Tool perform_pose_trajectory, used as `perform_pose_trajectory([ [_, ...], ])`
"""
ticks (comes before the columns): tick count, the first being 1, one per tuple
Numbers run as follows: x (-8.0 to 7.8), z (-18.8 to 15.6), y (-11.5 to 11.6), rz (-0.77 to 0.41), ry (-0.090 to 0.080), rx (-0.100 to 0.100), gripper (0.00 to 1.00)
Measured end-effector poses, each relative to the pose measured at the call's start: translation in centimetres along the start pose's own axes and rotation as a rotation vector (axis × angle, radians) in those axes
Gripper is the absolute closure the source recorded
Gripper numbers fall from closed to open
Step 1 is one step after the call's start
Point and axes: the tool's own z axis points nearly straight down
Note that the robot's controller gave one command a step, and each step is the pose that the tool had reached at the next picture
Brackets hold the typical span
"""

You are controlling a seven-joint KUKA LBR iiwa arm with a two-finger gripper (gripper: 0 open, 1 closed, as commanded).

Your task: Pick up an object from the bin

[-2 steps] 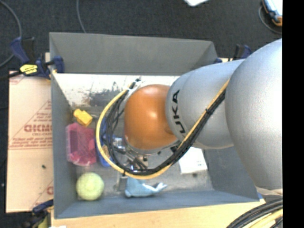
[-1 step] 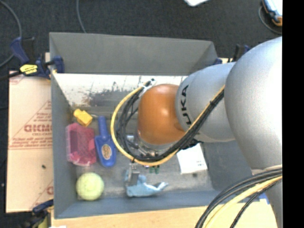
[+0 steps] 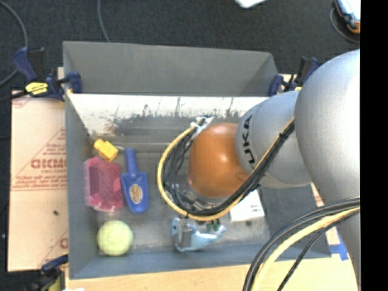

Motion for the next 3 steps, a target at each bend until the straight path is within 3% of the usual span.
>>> perform_pose_trajectory([
  [1, -2.8, 0.0, -0.7, 0.137, 0.009, 0.003, 0.0],
  [2, -1.6, -1.5, -2.4, 0.028, 0.001, 0.001, 0.0],
  [3, -1.6, 0.1, -8.0, 0.052, 0.009, 0.006, 0.0],
])
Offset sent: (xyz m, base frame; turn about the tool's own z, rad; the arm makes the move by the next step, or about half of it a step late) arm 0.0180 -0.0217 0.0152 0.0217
